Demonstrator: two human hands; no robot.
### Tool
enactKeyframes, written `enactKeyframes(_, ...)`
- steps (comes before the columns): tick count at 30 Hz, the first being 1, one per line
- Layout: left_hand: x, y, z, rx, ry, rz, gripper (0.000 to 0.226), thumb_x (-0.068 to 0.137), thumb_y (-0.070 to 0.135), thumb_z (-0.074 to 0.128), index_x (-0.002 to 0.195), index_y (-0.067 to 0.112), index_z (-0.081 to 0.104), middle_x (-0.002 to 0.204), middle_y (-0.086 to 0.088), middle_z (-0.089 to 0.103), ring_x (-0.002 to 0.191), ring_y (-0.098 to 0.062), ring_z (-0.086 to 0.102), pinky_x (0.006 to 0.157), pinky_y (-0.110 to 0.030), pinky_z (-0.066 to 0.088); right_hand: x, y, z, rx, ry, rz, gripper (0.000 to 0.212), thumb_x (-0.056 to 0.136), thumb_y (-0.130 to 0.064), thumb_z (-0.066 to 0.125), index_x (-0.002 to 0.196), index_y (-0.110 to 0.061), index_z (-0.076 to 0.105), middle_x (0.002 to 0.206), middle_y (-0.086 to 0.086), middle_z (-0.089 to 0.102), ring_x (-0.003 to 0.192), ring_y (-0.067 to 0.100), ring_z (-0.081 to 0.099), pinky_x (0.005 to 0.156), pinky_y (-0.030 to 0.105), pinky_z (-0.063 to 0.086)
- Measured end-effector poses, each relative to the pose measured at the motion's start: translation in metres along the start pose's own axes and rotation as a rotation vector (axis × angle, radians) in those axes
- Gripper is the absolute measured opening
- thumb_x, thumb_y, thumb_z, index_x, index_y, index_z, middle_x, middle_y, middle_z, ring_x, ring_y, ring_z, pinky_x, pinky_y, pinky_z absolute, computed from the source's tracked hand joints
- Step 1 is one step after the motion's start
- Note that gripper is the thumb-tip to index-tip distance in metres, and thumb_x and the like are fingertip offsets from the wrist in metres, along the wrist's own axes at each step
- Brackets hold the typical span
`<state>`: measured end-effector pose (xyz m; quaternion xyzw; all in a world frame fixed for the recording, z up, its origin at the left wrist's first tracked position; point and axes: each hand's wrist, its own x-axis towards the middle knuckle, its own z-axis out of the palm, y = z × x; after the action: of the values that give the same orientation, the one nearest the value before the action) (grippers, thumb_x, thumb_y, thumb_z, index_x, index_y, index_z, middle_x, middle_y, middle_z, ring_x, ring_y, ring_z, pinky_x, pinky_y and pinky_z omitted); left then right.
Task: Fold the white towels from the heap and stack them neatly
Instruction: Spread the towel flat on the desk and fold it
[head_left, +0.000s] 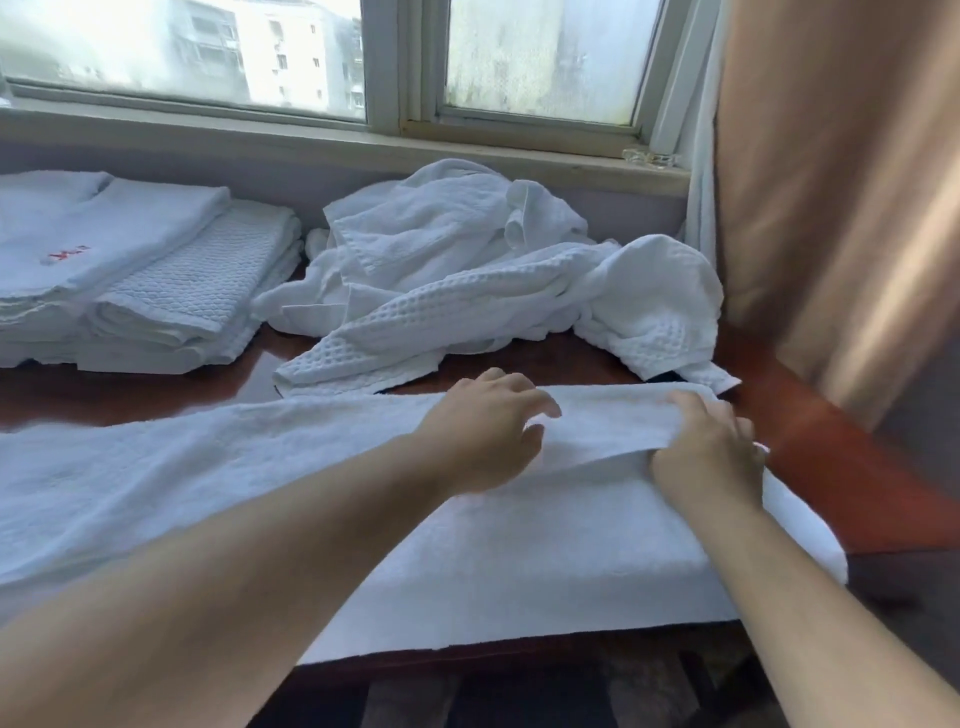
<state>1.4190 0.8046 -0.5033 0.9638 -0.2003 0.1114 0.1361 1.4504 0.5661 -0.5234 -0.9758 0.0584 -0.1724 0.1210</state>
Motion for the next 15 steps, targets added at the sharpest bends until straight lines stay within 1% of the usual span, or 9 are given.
enactKeyframes(2, 0.017, 0.006, 0.019, 0.037, -0.090, -0.012, 0.048, 0.098, 0.050, 0.042, 0.145, 0.039, 0.043, 0.152, 0.007, 0.041, 0.141, -0.017, 0.029, 0.113, -0.037, 0.024, 0.006, 0.017, -0.004, 0.006, -0.009, 0.152, 0.056, 0.088, -0.011, 0.049, 0.142, -0.021, 0.046, 0.133, 0.019, 0.050, 0.122, 0.043, 0.045, 0.101, 0.049, 0.037)
enactKeyframes(4, 0.020, 0.009, 0.034, 0.068, -0.122, 0.030, 0.057, 0.094, 0.063, 0.035, 0.147, 0.039, 0.038, 0.153, 0.006, 0.038, 0.144, -0.018, 0.025, 0.116, -0.036, 0.017, 0.013, 0.030, -0.005, 0.042, -0.017, 0.222, 0.051, 0.091, -0.010, 0.043, 0.140, -0.025, 0.048, 0.134, 0.018, 0.050, 0.124, 0.042, 0.043, 0.103, 0.049, 0.036)
enactKeyframes(6, 0.015, 0.011, 0.041, 0.090, -0.090, 0.112, 0.067, 0.087, 0.075, 0.029, 0.144, 0.041, 0.039, 0.149, 0.009, 0.040, 0.140, -0.017, 0.029, 0.115, -0.036, 0.019, 0.017, 0.037, -0.005, 0.150, 0.042, 0.222, 0.052, 0.091, -0.004, 0.038, 0.132, -0.028, 0.060, 0.136, 0.013, 0.054, 0.122, 0.039, 0.043, 0.102, 0.048, 0.035)
enactKeyframes(8, 0.010, 0.014, 0.037, 0.115, -0.029, 0.154, 0.070, 0.082, 0.077, 0.031, 0.140, 0.039, 0.045, 0.146, 0.011, 0.045, 0.135, -0.016, 0.037, 0.112, -0.035, 0.025, 0.015, 0.042, -0.005, 0.298, 0.236, 0.129, 0.051, 0.083, -0.003, 0.037, 0.114, -0.021, 0.073, 0.129, 0.011, 0.059, 0.115, 0.036, 0.046, 0.098, 0.043, 0.038)
enactKeyframes(10, 0.008, 0.019, 0.032, 0.194, 0.055, 0.185, 0.052, 0.088, 0.062, 0.037, 0.124, 0.033, 0.059, 0.126, 0.009, 0.057, 0.114, -0.018, 0.051, 0.096, -0.032, 0.038, 0.014, 0.044, -0.004, 0.422, 0.355, 0.072, 0.046, 0.074, -0.010, 0.037, 0.098, -0.013, 0.075, 0.119, 0.011, 0.061, 0.109, 0.032, 0.051, 0.092, 0.035, 0.039)
enactKeyframes(12, 0.005, 0.024, 0.027, 0.252, 0.119, 0.196, 0.031, 0.095, 0.041, 0.041, 0.108, 0.026, 0.065, 0.103, 0.007, 0.061, 0.093, -0.021, 0.056, 0.076, -0.032, 0.040, 0.016, 0.042, -0.004, 0.629, 0.369, 0.210, 0.032, 0.079, -0.017, 0.041, 0.086, -0.015, 0.073, 0.119, 0.002, 0.058, 0.111, 0.021, 0.051, 0.090, 0.026, 0.039)
enactKeyframes(13, 0.004, 0.028, 0.026, 0.247, 0.147, 0.193, 0.026, 0.096, 0.032, 0.043, 0.103, 0.023, 0.066, 0.096, 0.005, 0.062, 0.086, -0.022, 0.057, 0.067, -0.033, 0.039, 0.018, 0.041, -0.004, 0.722, 0.363, 0.308, 0.026, 0.082, -0.019, 0.046, 0.083, -0.014, 0.071, 0.115, -0.006, 0.057, 0.108, 0.010, 0.052, 0.086, 0.016, 0.036)
enactKeyframes(14, 0.002, 0.031, 0.025, 0.228, 0.172, 0.190, 0.024, 0.097, 0.026, 0.045, 0.101, 0.021, 0.067, 0.091, 0.003, 0.062, 0.081, -0.024, 0.057, 0.061, -0.033, 0.038, 0.021, 0.041, -0.005, 0.793, 0.354, 0.390, 0.023, 0.083, -0.020, 0.049, 0.083, -0.012, 0.071, 0.108, -0.013, 0.056, 0.099, -0.004, 0.051, 0.077, 0.006, 0.033)
enactKeyframes(15, 0.000, 0.035, 0.023, 0.199, 0.189, 0.191, 0.023, 0.097, 0.023, 0.046, 0.100, 0.019, 0.068, 0.089, 0.002, 0.062, 0.078, -0.025, 0.057, 0.056, -0.033, 0.038, 0.023, 0.041, -0.006, 0.802, 0.344, 0.432, 0.022, 0.083, -0.019, 0.051, 0.084, -0.010, 0.071, 0.101, -0.015, 0.054, 0.088, -0.012, 0.050, 0.069, 0.001, 0.032)
